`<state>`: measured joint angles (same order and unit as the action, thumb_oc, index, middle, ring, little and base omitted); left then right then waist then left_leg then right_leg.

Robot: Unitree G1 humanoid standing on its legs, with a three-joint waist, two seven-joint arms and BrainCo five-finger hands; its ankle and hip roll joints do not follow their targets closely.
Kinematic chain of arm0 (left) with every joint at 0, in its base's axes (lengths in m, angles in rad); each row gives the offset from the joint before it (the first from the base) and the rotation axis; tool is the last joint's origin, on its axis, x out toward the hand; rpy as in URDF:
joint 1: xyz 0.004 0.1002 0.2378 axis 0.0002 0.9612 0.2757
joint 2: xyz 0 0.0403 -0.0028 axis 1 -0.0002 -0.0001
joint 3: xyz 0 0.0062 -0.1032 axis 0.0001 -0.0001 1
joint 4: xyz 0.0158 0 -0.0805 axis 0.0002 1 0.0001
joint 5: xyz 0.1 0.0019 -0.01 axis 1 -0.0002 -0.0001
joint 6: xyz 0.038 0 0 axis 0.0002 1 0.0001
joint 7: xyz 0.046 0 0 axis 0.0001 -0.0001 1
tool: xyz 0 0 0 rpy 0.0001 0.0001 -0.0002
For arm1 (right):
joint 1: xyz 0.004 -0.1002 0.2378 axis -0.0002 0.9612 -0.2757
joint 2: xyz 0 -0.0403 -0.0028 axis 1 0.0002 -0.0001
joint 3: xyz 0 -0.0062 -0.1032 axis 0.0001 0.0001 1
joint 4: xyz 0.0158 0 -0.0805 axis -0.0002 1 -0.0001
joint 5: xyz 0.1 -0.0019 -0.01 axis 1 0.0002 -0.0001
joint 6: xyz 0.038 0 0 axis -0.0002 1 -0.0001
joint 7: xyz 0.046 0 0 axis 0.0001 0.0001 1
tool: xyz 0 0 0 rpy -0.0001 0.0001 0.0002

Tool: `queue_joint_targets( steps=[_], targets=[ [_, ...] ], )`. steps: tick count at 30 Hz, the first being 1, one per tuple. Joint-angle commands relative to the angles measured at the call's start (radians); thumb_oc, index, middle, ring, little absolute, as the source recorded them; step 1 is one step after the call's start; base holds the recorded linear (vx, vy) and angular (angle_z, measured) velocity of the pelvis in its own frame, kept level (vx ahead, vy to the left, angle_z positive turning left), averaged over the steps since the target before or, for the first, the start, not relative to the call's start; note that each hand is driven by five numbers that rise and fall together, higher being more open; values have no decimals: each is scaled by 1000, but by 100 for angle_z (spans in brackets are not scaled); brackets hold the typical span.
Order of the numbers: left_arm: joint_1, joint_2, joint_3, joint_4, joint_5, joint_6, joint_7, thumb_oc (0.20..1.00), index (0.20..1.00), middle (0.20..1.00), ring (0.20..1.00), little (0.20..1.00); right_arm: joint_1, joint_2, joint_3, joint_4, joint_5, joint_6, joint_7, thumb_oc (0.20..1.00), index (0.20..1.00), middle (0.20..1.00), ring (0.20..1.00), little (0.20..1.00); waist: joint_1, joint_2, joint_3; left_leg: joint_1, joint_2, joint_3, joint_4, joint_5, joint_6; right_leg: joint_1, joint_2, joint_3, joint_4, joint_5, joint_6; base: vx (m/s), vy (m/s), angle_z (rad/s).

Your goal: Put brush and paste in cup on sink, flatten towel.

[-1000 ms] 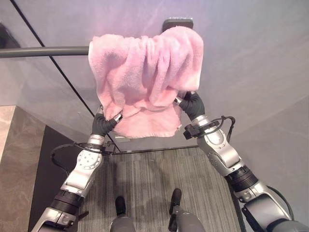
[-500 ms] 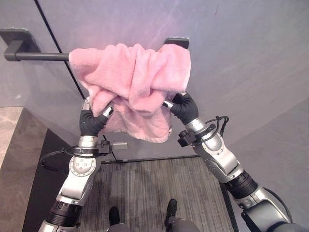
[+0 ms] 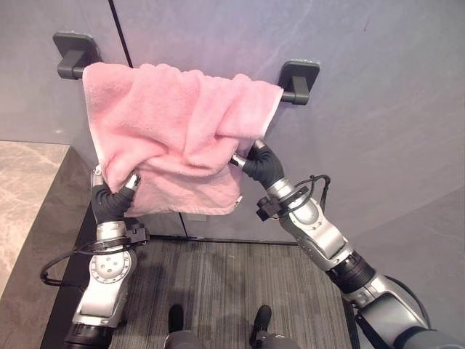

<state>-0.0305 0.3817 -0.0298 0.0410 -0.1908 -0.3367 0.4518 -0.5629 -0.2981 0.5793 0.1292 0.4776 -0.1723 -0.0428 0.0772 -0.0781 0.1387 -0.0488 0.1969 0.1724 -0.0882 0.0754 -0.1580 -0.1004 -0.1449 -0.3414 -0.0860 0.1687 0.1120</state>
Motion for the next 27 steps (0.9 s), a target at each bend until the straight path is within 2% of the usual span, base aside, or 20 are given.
queue_joint_targets(
  steps=[1, 3, 4, 7, 8, 9, 10, 11, 12, 22, 25, 27],
  targets=[
    [-107, 9, -80, 83, -30, -35, 59, 200, 200, 200, 200, 200, -35, 86, 14, 95, 4, -36, -57, 200, 200, 200, 200, 200, -5, -9, 6, -19, -27, -21, 1, 25, 12, 101, -89, -4, -1, -32, 90, 0, 0, 0],
    [-101, 24, -101, 84, -9, -27, 39, 200, 200, 200, 200, 200, -35, 95, 17, 120, -52, -35, -75, 200, 200, 200, 200, 200, -7, -4, 5, -6, -28, -18, 1, 19, 17, 108, -90, 0, -1, -34, 92, 18, 10, -1],
    [-95, 20, -107, 91, -12, -23, 34, 200, 200, 200, 200, 200, -28, 111, 22, 127, -38, -30, -71, 266, 266, 266, 266, 266, -10, -2, -1, 2, -28, -15, 1, 16, 20, 113, -91, 2, -1, -36, 92, 31, 11, -3],
    [-91, 11, -110, 129, -21, -8, 47, 200, 200, 200, 200, 200, -14, 127, 25, 130, -9, -26, -69, 294, 294, 294, 294, 294, -16, 0, -10, 19, -29, -8, 1, 11, 22, 122, -91, 8, -1, -40, 92, 44, 13, -2],
    [-99, 7, -117, 153, -13, 1, 59, 200, 200, 200, 200, 200, -13, 132, 25, 138, -2, -25, -69, 373, 373, 373, 373, 373, -17, 1, -13, 24, -28, -5, 1, 11, 22, 126, -91, 11, -1, -42, 91, 0, 0, 0],
    [-103, -1, -123, 166, -22, 12, 67, 398, 398, 398, 398, 398, -4, 135, 24, 146, 16, -19, -79, 1000, 1000, 1000, 1000, 1000, -20, 5, -18, 31, -29, -2, 1, 10, 22, 130, -89, 14, -1, -45, 90, 0, 0, 0],
    [-103, -1, -123, 167, -22, 12, 67, 495, 495, 495, 495, 495, -4, 135, 24, 146, 16, -19, -79, 1000, 1000, 1000, 1000, 1000, -20, 5, -18, 31, -29, -2, 1, 10, 22, 130, -89, 14, -1, -45, 90, 0, 0, 0],
    [-96, -1, -122, 168, -15, 17, 68, 693, 693, 693, 693, 693, 4, 134, 22, 151, 17, -17, -84, 1000, 1000, 1000, 1000, 1000, -22, 7, -21, 36, -28, -1, 1, 9, 23, 134, -88, 15, -1, -47, 90, 0, 0, 0],
    [-82, -1, -120, 166, 3, 32, 68, 1000, 1000, 1000, 1000, 1000, 15, 131, 15, 153, 21, -8, -87, 1000, 1000, 1000, 1000, 1000, -24, 9, -28, 41, -26, 1, 1, 8, 23, 139, -87, 16, -1, -50, 89, 0, 0, 0],
    [-3, -2, -59, 179, 83, 109, 116, 1000, 1000, 1000, 1000, 1000, 103, 92, -18, 145, 36, 13, -91, 1000, 1000, 1000, 1000, 1000, -30, 20, -61, 58, -22, 9, 1, 5, 22, 151, -87, 18, -1, -54, 88, 0, 0, 0],
    [42, 5, -17, 165, 118, 124, 126, 1000, 1000, 1000, 1000, 1000, 142, 55, -41, 139, -8, 19, -87, 1000, 1000, 1000, 1000, 1000, -31, 22, -68, 67, -21, 13, 1, 1, 25, 155, -88, 21, -1, -56, 90, -1, 5, -6],
    [92, 19, 46, 126, 172, 127, 138, 1000, 1000, 1000, 1000, 1000, 200, -12, -96, 113, -78, 13, -85, 1000, 1000, 1000, 1000, 1000, -39, 24, -73, 77, -22, 19, 1, -4, 27, 160, -89, 25, -1, -57, 92, 12, 19, -15]
  ],
)
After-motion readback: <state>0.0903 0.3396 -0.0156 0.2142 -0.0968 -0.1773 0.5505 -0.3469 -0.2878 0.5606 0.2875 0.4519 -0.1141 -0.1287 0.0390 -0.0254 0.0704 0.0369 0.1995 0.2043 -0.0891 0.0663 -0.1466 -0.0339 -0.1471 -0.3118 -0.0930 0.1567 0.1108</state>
